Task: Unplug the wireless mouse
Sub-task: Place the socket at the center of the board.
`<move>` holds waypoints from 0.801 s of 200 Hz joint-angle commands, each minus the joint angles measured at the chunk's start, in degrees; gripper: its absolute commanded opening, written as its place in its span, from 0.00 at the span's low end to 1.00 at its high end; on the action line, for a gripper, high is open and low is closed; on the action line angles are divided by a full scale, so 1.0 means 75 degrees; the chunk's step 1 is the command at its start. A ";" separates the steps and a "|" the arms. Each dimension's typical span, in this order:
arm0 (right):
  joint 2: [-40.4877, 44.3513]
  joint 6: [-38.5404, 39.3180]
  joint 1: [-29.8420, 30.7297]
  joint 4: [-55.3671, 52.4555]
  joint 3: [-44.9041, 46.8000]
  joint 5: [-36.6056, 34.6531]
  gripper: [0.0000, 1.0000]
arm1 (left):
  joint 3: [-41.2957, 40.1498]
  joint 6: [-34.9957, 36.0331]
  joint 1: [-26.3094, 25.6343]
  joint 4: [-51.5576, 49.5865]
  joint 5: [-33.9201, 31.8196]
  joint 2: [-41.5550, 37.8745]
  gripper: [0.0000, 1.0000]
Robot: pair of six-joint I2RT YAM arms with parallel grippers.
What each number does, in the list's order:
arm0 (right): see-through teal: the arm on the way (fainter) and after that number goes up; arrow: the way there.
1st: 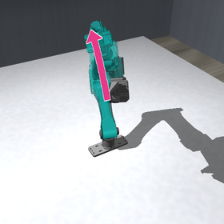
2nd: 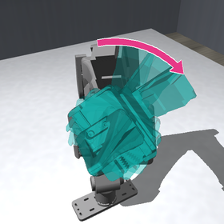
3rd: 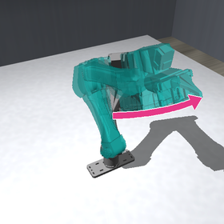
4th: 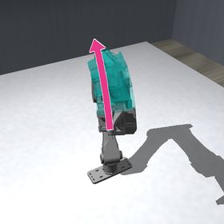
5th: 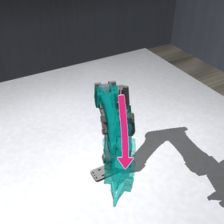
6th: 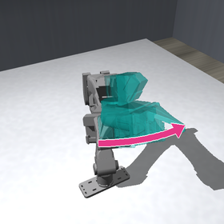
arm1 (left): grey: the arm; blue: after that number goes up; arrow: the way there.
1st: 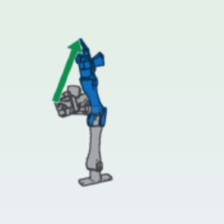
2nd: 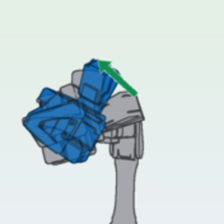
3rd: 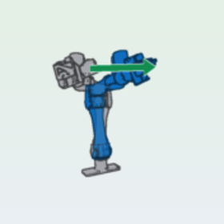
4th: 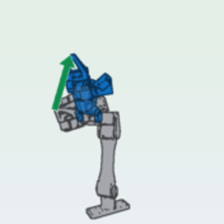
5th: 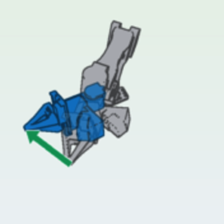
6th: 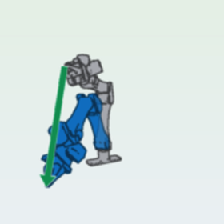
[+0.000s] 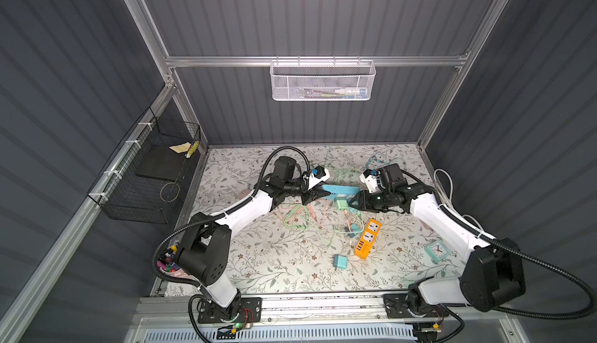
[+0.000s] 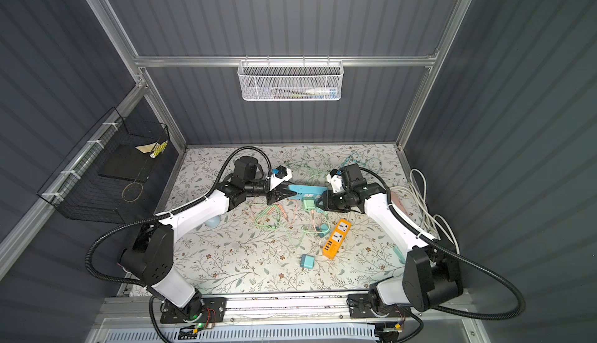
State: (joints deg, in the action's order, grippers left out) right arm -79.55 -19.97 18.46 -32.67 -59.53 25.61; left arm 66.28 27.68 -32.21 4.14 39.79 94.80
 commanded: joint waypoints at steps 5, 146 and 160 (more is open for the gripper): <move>0.0092 0.0041 0.0102 0.0262 0.0017 0.0447 0.07 | 0.0102 -0.0982 0.0011 0.0441 -0.1833 0.0217 0.00; 0.1295 0.0270 0.0053 -0.0717 -0.0186 -0.0997 0.08 | 0.2191 -0.1570 0.0258 0.2306 0.1856 0.3624 0.00; 0.1391 0.0204 0.0047 -0.0737 -0.0161 -0.0913 0.08 | 0.2521 -0.1421 0.0163 0.2063 0.1702 0.3920 0.00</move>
State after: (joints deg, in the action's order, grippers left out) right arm -70.26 -18.63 19.03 -36.05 -59.92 19.46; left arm 80.05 18.72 -30.28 15.51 49.89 121.67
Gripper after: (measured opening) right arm 0.435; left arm 0.321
